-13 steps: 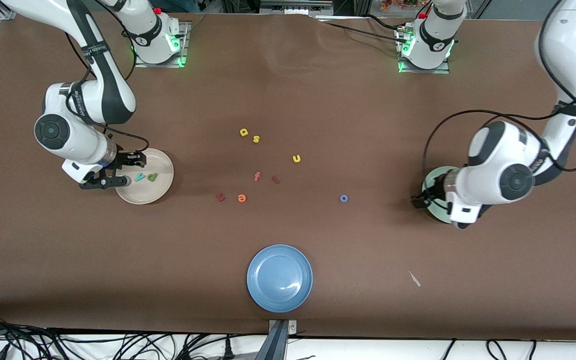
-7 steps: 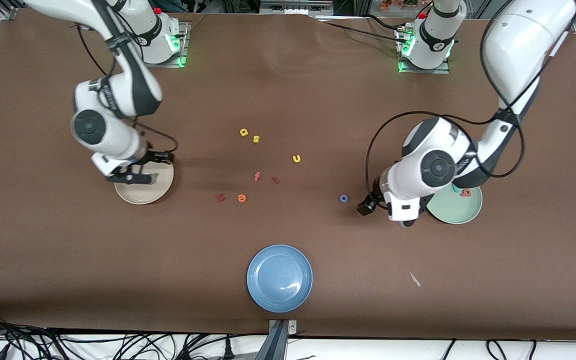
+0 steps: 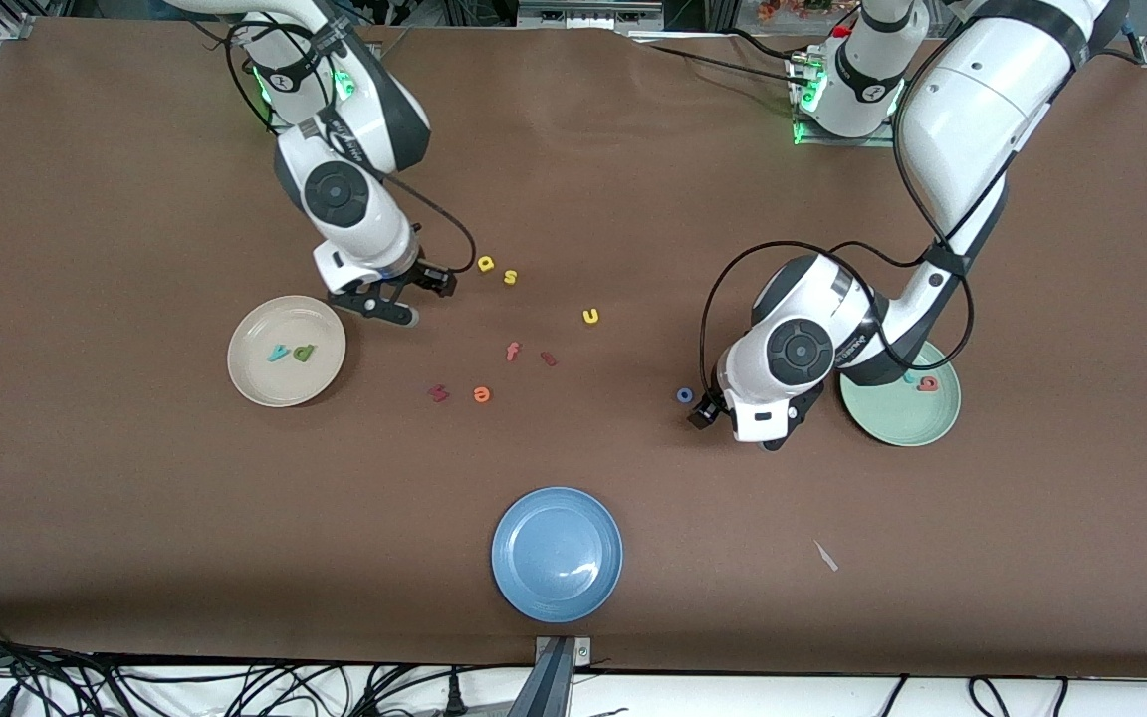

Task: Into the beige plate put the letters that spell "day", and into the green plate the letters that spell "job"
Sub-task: 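Grasp the blue o with the left gripper while the right gripper reaches yellow d, then place the blue o on the green plate while the right gripper grasps yellow d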

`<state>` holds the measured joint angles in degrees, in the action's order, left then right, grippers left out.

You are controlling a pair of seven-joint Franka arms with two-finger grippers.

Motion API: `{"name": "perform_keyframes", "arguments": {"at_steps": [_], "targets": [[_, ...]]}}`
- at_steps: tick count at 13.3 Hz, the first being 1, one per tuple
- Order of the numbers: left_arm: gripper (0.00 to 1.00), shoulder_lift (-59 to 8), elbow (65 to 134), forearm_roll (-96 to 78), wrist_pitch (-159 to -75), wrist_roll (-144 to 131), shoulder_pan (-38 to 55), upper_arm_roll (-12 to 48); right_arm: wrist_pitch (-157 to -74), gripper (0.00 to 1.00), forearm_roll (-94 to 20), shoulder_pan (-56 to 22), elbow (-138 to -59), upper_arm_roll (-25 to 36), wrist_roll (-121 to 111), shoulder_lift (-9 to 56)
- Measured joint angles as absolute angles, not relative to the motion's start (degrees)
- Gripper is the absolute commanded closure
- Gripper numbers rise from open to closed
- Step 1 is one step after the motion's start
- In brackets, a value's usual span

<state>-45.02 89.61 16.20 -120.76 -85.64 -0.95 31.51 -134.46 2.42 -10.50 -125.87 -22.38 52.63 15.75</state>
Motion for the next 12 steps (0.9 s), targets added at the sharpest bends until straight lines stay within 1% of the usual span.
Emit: {"name": "perform_keyframes", "arguments": {"at_steps": [2,5,9,12], "targets": [[0.00,-45.97,89.57,16.20,-120.78,-87.63,0.44,30.81,-137.95,0.20,2.42,-12.11,-127.75,-23.27,57.99,16.57],[0.01,-47.15,89.46,16.20,-121.01,-90.82,4.04,28.06,-142.87,0.20,2.42,-14.67,-130.10,-23.81,65.33,17.67],[0.10,-48.67,89.09,16.20,-125.82,-94.46,7.88,24.70,-145.85,0.20,2.42,-15.03,-132.23,-23.80,72.56,18.37],[0.31,-49.54,87.27,16.20,-126.29,-95.01,8.13,24.59,-148.06,0.20,2.42,-16.52,-132.81,-23.86,79.61,19.45]]}}
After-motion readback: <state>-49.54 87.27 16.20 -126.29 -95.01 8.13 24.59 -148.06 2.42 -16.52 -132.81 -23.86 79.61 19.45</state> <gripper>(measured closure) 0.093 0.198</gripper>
